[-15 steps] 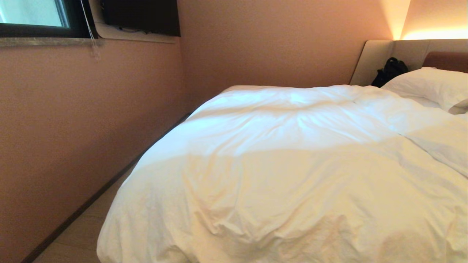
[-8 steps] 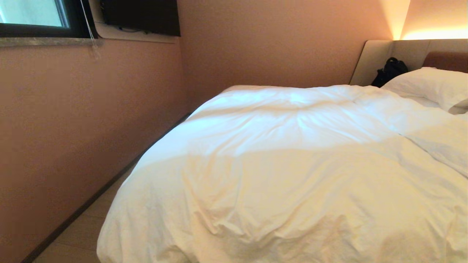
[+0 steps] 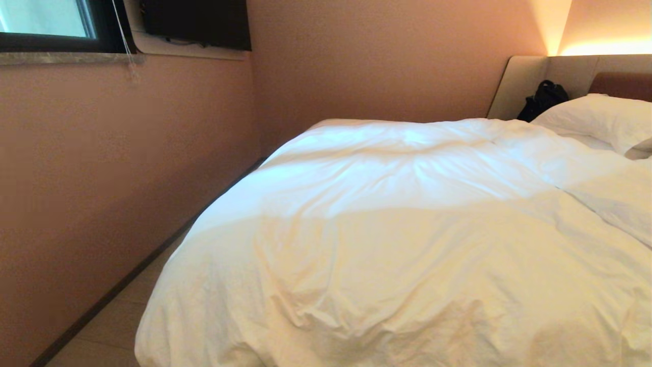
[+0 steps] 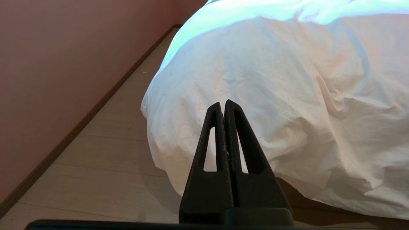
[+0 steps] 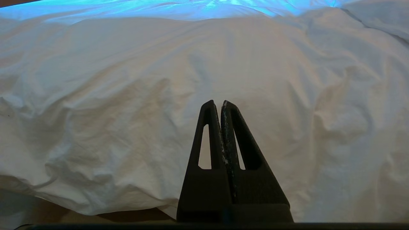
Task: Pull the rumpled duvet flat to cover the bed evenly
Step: Flatten the corners of the folded blanket
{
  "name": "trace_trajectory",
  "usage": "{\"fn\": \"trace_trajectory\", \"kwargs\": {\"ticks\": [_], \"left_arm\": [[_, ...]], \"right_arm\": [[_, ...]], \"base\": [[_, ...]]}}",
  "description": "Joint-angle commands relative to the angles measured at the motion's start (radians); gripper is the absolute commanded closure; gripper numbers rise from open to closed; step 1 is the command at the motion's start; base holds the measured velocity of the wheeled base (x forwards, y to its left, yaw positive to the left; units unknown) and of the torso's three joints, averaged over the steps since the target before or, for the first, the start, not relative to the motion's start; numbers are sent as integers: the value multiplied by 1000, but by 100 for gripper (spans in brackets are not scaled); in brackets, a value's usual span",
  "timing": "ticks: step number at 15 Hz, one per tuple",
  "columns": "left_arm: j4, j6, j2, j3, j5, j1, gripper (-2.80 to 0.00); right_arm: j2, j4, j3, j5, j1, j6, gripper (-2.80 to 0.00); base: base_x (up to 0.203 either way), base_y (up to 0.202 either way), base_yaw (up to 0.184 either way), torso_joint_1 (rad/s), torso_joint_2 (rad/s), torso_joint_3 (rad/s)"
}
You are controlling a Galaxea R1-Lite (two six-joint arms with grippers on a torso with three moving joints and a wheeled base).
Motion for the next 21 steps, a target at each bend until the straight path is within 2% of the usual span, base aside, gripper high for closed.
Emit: {"fn": "trace_trajectory", "kwargs": {"ticks": [1, 18, 19, 21], "left_arm": [[0, 0, 0, 0, -1, 0, 0], [2, 1, 0, -1, 1, 0, 0], [2, -7, 0, -17, 1, 0, 0], [39, -64, 10, -142, -12, 0, 0]], "right_arm": [[1, 0, 0, 0, 0, 0, 0], [1, 0, 0, -1, -1, 1, 0], [1, 0, 0, -1, 0, 1, 0], [1, 0, 0, -1, -1, 1, 0]], "base": [[0, 0, 0, 0, 0, 0], [0, 0, 0, 0, 0, 0], [0, 0, 0, 0, 0, 0], [0, 0, 0, 0, 0, 0]]}}
